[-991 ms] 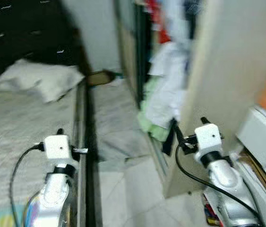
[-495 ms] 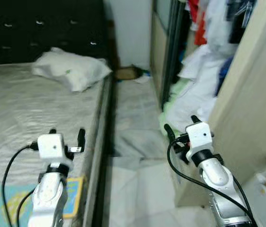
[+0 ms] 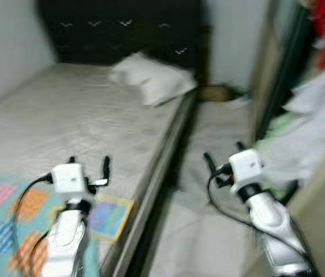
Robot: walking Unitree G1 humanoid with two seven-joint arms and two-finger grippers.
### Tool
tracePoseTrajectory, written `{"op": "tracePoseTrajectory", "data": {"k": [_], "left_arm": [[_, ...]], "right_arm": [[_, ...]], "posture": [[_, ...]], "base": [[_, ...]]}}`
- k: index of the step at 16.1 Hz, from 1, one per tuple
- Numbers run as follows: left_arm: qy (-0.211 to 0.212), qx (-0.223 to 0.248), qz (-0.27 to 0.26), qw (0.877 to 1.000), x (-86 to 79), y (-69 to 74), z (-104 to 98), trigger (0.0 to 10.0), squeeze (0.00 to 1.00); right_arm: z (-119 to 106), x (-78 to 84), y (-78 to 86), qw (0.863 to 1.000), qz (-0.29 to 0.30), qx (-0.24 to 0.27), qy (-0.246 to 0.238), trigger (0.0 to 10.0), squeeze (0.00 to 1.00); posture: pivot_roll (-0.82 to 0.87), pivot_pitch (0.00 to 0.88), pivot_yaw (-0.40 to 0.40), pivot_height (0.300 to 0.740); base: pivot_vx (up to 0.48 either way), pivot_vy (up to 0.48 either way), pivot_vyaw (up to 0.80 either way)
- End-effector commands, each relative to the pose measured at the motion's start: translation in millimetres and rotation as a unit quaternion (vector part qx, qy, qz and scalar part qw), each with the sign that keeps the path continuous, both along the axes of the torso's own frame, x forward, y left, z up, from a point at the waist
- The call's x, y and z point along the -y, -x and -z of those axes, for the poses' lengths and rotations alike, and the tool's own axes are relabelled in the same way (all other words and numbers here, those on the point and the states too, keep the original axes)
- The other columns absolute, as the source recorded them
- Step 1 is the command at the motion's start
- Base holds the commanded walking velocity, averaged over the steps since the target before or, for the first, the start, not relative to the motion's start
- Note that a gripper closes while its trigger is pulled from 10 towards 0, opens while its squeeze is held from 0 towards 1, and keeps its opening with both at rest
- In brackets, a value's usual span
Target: Clean up the room
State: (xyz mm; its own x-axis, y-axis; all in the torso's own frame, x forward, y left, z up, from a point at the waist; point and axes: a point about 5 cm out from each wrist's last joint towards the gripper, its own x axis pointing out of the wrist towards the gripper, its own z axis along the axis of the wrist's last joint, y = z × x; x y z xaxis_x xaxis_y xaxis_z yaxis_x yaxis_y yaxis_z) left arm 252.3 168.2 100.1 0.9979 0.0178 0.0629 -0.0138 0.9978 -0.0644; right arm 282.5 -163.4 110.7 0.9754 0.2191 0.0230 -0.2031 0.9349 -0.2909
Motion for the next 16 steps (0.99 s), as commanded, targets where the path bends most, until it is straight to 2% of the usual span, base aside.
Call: {"op": "tracePoseTrajectory", "data": {"k": [1, 16], "left_arm": [[-0.009, 0.003, -0.005, 1.0, -5.7, -0.1, -1.9, 10.0, 0.0], [-0.014, 0.006, 0.002, 1.0, -0.9, -3.0, -1.5, 10.0, 0.0]], "right_arm": [[-4.3, -3.7, -2.0, 1.0, -0.006, 0.009, -0.004, 10.0, 0.0], [-4.5, -4.7, -2.7, 1.0, -0.008, 0.011, -0.003, 10.0, 0.0]], "posture": [[-0.2, 0.0, 0.052, 0.74], [-0.2, 0.0, 0.052, 0.74]], "base": [[0.0, 0.0, 0.8], [0.0, 0.0, 0.8]]}}
